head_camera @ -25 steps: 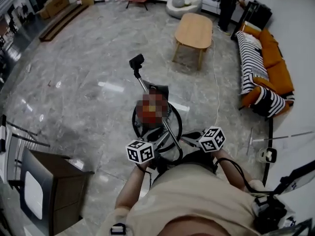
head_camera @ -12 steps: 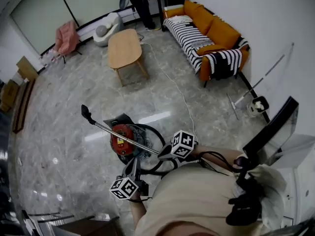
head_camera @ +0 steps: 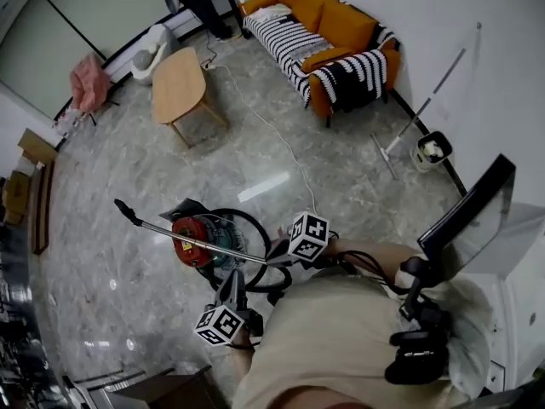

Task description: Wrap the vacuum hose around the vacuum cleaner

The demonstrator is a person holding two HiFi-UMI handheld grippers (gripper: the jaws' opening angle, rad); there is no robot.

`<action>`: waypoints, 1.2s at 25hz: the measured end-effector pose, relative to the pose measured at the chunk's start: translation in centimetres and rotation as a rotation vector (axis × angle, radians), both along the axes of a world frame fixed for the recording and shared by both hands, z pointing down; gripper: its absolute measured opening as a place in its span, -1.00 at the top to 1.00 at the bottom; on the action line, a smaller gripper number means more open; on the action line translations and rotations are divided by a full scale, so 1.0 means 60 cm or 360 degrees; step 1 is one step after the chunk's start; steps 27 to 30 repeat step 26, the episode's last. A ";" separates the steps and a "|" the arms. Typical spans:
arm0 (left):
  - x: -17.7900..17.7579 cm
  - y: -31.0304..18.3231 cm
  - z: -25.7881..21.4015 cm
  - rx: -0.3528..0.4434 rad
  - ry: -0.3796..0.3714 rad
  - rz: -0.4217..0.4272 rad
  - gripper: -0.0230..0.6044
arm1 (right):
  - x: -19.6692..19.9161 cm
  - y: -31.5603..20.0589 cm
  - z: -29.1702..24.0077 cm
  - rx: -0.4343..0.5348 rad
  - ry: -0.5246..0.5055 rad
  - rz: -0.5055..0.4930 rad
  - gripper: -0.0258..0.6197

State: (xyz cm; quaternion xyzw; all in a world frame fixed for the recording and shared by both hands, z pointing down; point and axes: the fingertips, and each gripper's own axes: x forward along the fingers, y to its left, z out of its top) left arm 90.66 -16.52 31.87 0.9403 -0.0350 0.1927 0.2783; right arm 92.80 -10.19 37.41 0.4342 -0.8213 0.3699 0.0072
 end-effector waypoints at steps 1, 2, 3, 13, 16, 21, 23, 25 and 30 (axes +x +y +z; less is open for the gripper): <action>-0.006 0.011 0.006 0.0003 -0.0027 -0.0020 0.91 | 0.003 0.009 0.000 0.0013 -0.0017 0.0004 0.91; -0.011 0.022 0.014 0.0002 -0.0053 -0.0049 0.91 | 0.007 0.018 0.003 0.0026 -0.0034 -0.0004 0.91; -0.014 0.034 0.023 -0.0002 -0.0076 -0.0086 0.91 | 0.010 0.030 0.007 0.0034 -0.0054 -0.0026 0.91; -0.105 0.083 0.007 -0.0008 -0.0174 -0.0372 0.91 | -0.057 0.072 -0.003 0.0012 -0.0227 -0.0258 0.91; -0.137 0.071 0.017 -0.0010 -0.0168 -0.0377 0.91 | -0.104 0.057 -0.001 0.0005 -0.0201 -0.0333 0.91; -0.180 0.032 0.024 0.0020 -0.0154 -0.0325 0.91 | -0.171 0.012 -0.010 0.0035 -0.0129 -0.0432 0.91; -0.213 0.017 0.023 0.0024 -0.0143 -0.0333 0.91 | -0.207 -0.003 -0.021 0.0062 -0.0096 -0.0482 0.91; -0.250 -0.001 0.024 0.0016 -0.0134 -0.0348 0.91 | -0.242 -0.020 -0.029 0.0083 -0.0049 -0.0528 0.91; -0.269 -0.010 0.026 0.0010 -0.0131 -0.0355 0.91 | -0.260 -0.030 -0.032 0.0091 -0.0025 -0.0547 0.91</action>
